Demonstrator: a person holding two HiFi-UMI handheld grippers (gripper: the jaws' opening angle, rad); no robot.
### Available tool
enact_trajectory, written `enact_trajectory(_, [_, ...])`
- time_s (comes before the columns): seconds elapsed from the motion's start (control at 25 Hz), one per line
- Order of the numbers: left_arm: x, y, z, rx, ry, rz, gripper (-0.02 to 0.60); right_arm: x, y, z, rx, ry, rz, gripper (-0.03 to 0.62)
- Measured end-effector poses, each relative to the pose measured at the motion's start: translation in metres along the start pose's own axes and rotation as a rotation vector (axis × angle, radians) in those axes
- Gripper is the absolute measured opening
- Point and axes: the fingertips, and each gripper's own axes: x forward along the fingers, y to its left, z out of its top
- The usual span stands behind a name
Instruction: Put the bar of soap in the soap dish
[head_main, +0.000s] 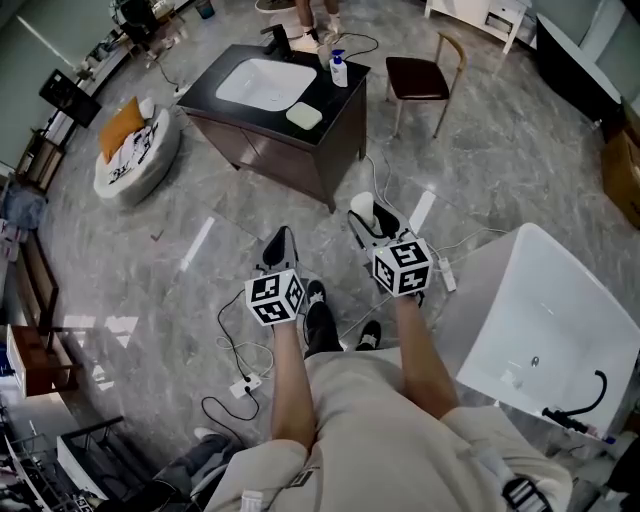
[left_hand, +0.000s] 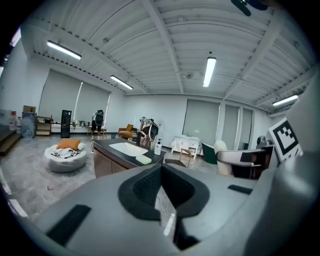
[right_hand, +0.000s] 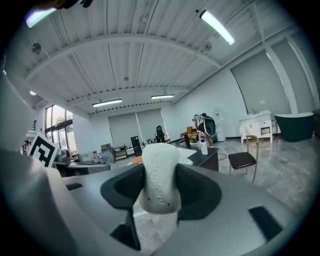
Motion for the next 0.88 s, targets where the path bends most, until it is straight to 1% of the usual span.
enact_trajectory(0.32, [0.047,0.018,0.025,0.039,0.004,-0.048,0.005,0.033,-0.02,0.02,0.028,-0.019,-0.044,0.198])
enact_trajectory(0.6, [0.091,0.042,0.044,0.011,0.002,-0.07,0.005,0.062,-0.038,0.038,0.038,-0.022,-0.077,0.198])
enact_trajectory(0.8, [0.121,0.053,0.056,0.022,0.004,-0.096,0.005,0.087,-0.046,0.047,0.043,-0.022,-0.1,0.198])
enact_trajectory(0.88, [0.132,0.061,0.063,0.014,0.001,-0.104,0.005,0.095,-0.046,0.053,0.042,-0.026,-0.106,0.198])
